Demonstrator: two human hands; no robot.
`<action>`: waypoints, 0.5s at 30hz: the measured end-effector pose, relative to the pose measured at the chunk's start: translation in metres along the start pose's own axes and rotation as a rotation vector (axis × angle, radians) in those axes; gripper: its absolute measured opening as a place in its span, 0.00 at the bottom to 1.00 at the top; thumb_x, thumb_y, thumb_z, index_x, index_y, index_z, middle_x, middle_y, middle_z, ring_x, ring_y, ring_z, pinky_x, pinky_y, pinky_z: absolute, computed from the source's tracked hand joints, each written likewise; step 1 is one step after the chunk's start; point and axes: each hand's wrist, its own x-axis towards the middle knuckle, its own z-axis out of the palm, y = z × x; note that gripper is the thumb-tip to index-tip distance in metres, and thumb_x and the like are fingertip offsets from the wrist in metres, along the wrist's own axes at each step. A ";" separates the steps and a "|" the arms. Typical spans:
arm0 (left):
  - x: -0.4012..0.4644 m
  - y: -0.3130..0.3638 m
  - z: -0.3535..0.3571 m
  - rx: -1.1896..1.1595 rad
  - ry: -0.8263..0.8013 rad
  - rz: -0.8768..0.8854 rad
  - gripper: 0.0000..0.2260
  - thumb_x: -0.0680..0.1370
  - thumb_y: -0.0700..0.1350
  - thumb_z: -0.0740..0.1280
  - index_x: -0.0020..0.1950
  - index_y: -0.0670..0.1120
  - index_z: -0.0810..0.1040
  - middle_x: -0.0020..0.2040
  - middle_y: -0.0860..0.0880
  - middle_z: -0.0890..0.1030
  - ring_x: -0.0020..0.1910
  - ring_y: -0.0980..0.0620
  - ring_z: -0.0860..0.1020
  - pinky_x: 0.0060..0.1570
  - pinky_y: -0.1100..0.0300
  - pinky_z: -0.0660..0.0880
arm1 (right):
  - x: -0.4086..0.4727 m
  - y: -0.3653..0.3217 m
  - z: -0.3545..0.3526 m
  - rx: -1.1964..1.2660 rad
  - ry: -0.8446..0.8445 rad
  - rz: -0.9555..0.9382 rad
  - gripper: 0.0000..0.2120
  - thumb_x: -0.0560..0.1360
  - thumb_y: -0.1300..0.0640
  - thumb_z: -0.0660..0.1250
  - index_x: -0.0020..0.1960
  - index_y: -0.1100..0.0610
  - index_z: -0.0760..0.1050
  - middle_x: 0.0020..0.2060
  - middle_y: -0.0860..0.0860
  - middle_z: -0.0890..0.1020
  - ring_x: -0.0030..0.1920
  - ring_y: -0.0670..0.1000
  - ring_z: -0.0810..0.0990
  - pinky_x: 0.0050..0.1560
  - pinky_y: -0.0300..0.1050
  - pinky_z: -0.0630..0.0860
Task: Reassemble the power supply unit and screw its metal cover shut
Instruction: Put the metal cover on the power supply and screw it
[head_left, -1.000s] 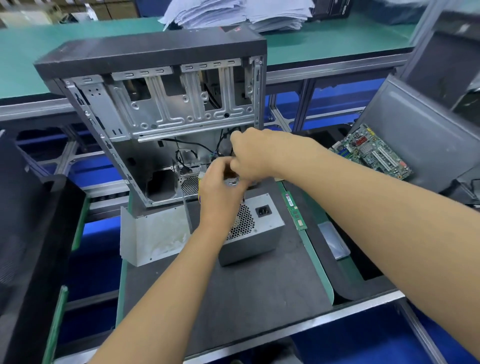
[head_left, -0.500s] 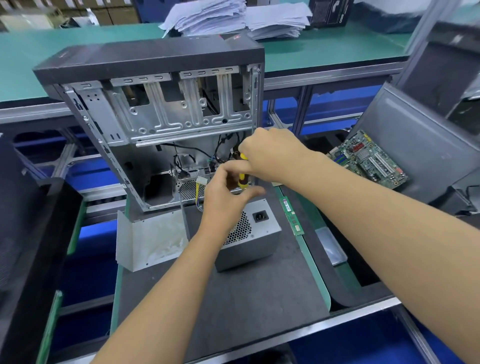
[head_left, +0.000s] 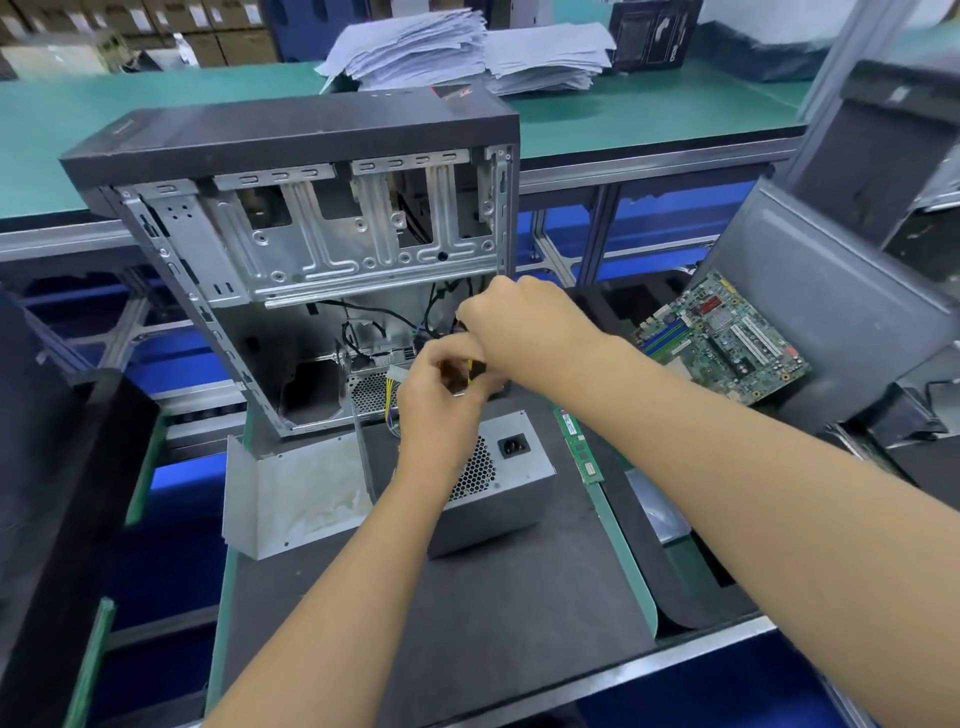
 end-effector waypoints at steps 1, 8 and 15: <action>-0.001 -0.001 0.000 0.040 0.001 0.042 0.17 0.70 0.38 0.74 0.40 0.62 0.76 0.37 0.57 0.77 0.37 0.56 0.74 0.40 0.64 0.69 | 0.000 0.001 0.001 0.063 -0.018 0.009 0.02 0.80 0.57 0.61 0.49 0.54 0.68 0.35 0.51 0.62 0.42 0.56 0.68 0.40 0.50 0.64; 0.003 -0.008 -0.013 0.134 -0.181 0.123 0.07 0.78 0.44 0.64 0.53 0.50 0.80 0.40 0.51 0.81 0.39 0.50 0.76 0.43 0.56 0.72 | 0.000 0.013 -0.005 0.218 -0.052 -0.039 0.08 0.78 0.51 0.66 0.55 0.52 0.72 0.37 0.49 0.66 0.33 0.47 0.64 0.29 0.41 0.59; 0.007 -0.006 -0.004 0.055 -0.090 -0.025 0.13 0.72 0.42 0.76 0.43 0.57 0.75 0.34 0.58 0.74 0.34 0.57 0.71 0.35 0.66 0.67 | 0.000 0.006 -0.008 -0.001 -0.008 0.020 0.18 0.79 0.41 0.59 0.42 0.55 0.68 0.32 0.50 0.64 0.35 0.56 0.69 0.33 0.45 0.61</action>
